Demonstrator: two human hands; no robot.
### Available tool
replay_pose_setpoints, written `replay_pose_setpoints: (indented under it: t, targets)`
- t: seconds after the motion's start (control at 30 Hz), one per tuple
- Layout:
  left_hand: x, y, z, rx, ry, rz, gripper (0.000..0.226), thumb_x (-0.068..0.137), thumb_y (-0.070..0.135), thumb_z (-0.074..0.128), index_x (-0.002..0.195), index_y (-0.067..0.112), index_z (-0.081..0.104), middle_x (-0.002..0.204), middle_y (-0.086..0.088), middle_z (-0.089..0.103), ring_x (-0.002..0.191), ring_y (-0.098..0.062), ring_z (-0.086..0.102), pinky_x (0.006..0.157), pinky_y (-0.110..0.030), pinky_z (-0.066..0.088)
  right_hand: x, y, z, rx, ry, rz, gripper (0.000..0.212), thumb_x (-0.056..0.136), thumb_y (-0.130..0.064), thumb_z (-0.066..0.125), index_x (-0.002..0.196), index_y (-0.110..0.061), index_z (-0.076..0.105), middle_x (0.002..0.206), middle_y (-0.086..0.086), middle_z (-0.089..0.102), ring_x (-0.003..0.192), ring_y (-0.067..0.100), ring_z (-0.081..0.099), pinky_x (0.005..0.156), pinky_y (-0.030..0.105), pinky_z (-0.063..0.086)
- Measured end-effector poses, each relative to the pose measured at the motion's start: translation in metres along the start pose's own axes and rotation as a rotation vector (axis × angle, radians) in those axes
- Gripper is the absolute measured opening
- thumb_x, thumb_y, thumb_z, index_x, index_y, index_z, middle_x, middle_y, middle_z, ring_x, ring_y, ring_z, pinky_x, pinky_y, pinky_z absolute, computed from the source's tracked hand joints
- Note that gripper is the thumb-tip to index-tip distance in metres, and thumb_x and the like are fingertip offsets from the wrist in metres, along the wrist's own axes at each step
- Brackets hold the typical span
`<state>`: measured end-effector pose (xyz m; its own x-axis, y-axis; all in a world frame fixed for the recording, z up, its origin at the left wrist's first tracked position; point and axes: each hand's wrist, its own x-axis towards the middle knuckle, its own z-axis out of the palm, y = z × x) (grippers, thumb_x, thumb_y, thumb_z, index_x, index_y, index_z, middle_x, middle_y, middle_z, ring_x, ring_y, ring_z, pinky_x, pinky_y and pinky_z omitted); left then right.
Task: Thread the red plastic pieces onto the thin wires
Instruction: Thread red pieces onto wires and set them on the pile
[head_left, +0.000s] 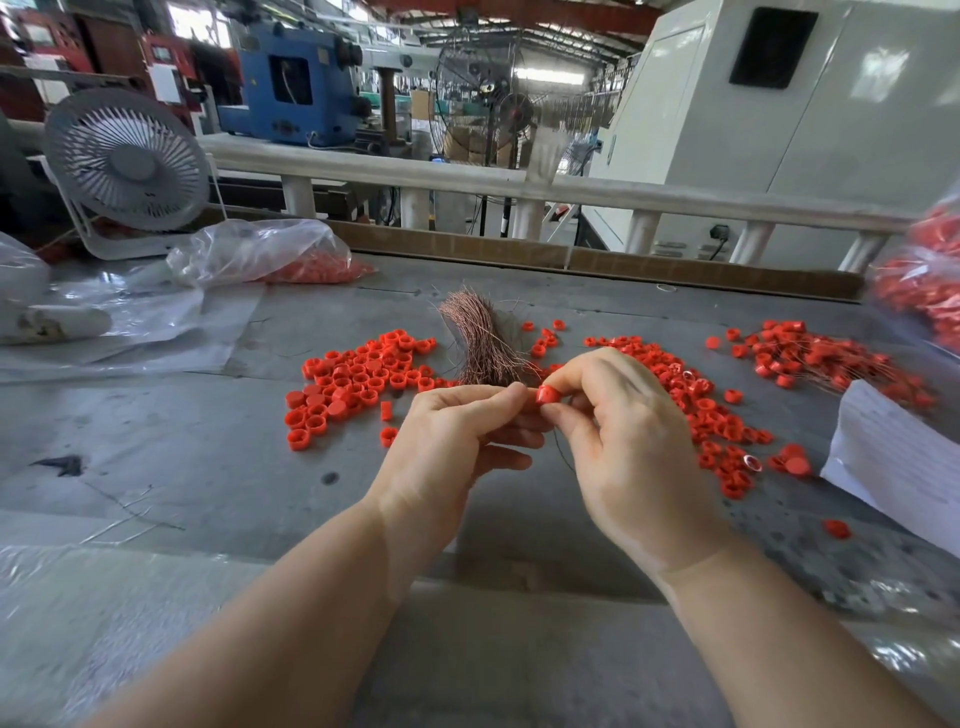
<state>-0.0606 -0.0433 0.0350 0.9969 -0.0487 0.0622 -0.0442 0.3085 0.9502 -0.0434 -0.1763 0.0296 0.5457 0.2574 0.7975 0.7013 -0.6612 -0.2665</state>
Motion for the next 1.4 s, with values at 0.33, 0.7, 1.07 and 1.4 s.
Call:
replay_pose_setpoints:
  t: [0.33,0.7,1.07,1.4]
  targets:
    - [0.0017,0.0002,-0.0043,-0.059,-0.044,-0.058,0.020,0.062,0.034,0.066,0.061,0.015,0.074,0.061,0.000,0.066,0.055,-0.006,0.060,0.050,-0.017,0.050,-0.0009,-0.0011,-0.0010,0.050,-0.004,-0.072,0.006,0.080,-0.006,0.061,0.081,0.000,0.063,0.081,0.007,0.060,0.077,0.026,0.057,0.069,0.041,0.048]
    - [0.0044,-0.0028,-0.0074,-0.136,-0.101,-0.043,0.014,0.060,0.022,0.068,0.071,0.018,0.076,0.065,0.002,0.068,0.060,-0.002,0.062,0.057,-0.014,0.050,-0.0021,0.0042,0.0004,0.246,0.073,0.056,0.018,0.074,-0.002,0.074,0.087,-0.012,0.066,0.082,-0.006,0.060,0.075,0.001,0.054,0.067,0.008,0.039]
    - [0.0036,-0.0053,-0.0063,-0.012,-0.148,0.105,0.022,0.066,0.021,0.064,0.084,0.026,0.076,0.074,0.009,0.070,0.066,0.001,0.058,0.062,-0.015,0.047,-0.0021,0.0060,-0.0011,0.250,0.105,0.058,0.016,0.073,-0.003,0.074,0.083,-0.011,0.065,0.078,-0.010,0.057,0.070,0.000,0.051,0.064,0.008,0.039]
    - [0.0044,-0.0062,-0.0068,0.062,-0.118,0.254,0.019,0.067,0.018,0.065,0.081,0.025,0.076,0.078,0.006,0.072,0.070,-0.001,0.060,0.061,-0.013,0.045,-0.0007,0.0035,-0.0024,0.262,0.128,0.049,0.015,0.073,-0.007,0.075,0.082,-0.012,0.065,0.077,-0.006,0.060,0.069,0.005,0.056,0.060,0.014,0.043]
